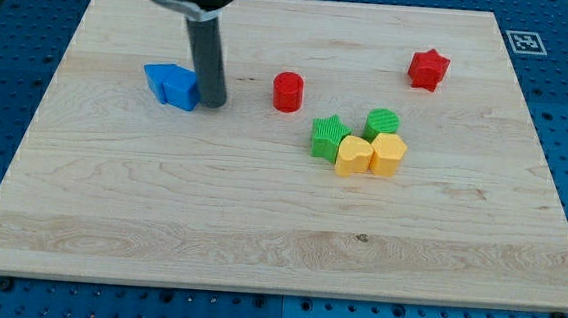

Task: Slide the red circle to the right of the blue cube

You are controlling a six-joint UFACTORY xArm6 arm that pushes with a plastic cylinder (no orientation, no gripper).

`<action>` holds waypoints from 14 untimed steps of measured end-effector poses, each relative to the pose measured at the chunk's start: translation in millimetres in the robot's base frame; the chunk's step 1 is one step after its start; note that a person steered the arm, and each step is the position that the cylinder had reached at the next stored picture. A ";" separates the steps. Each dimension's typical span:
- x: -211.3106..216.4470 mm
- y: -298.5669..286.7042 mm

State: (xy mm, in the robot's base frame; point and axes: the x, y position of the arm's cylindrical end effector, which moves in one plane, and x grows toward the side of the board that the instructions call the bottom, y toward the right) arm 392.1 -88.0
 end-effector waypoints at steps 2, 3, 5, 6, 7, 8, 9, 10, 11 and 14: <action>-86.3 74.5; -83.0 147.1; -19.0 157.5; -11.8 149.4; -12.2 142.7; -12.2 120.7; -12.2 99.8; -12.2 74.8; -12.2 55.2; -68.5 24.0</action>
State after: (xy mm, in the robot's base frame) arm 323.6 -64.0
